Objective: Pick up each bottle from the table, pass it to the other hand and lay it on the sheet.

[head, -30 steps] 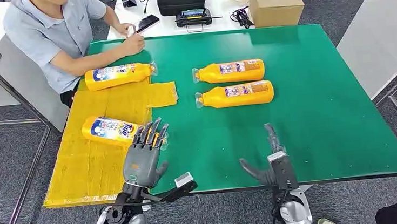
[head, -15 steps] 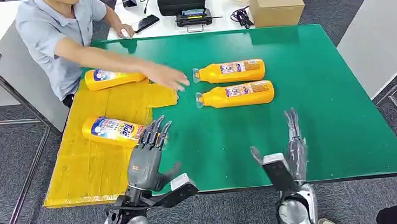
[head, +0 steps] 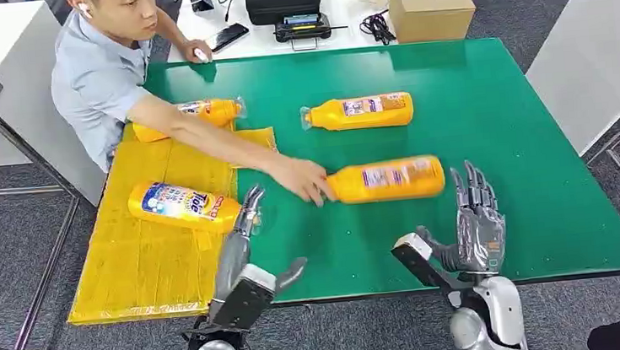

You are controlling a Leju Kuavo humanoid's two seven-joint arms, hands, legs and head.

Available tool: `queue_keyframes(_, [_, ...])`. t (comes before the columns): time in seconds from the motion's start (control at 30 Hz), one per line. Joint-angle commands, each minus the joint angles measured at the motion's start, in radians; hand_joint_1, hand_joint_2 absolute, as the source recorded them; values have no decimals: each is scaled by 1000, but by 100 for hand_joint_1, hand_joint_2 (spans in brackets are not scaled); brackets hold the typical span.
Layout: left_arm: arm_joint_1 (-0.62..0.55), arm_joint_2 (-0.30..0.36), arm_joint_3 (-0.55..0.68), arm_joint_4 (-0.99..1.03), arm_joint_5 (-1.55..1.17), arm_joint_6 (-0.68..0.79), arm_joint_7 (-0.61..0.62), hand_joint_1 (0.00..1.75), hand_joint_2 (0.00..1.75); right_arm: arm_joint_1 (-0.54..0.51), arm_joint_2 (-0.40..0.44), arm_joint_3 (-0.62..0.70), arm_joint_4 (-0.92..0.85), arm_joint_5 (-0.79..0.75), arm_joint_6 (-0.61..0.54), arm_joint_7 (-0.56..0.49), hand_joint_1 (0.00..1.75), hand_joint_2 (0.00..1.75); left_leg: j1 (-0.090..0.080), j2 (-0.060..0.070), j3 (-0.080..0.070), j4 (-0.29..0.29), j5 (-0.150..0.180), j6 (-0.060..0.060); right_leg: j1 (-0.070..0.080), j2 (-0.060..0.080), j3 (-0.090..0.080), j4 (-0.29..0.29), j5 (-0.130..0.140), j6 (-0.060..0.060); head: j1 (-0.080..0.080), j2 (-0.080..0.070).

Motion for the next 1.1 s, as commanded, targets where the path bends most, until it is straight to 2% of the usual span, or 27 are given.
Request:
queue_keyframes(0.03, [-1,13,-24,60,104,-17,12,0,175,-99,-77,49,290,76,52,78,0,175,1,2,6,-1,-2,-1,1,2,6,-3,0,-2,0,0])
queue_keyframes(0.5, [-19,14,-51,60,82,-32,27,0,175,-142,-75,48,370,12,181,71,0,175,0,2,4,-1,-1,-1,0,1,3,-1,-1,-2,0,0])
queue_keyframes(0.73, [-34,9,-61,65,72,-36,29,0,175,-208,-81,120,383,69,178,73,0,175,1,4,4,0,-2,-2,1,3,4,-1,0,-2,0,0])
queue_keyframes(1.1, [-18,12,-62,40,49,-33,36,0,175,-224,-87,208,341,123,189,98,0,175,0,3,3,0,-2,-1,0,2,3,0,-1,-2,0,0])
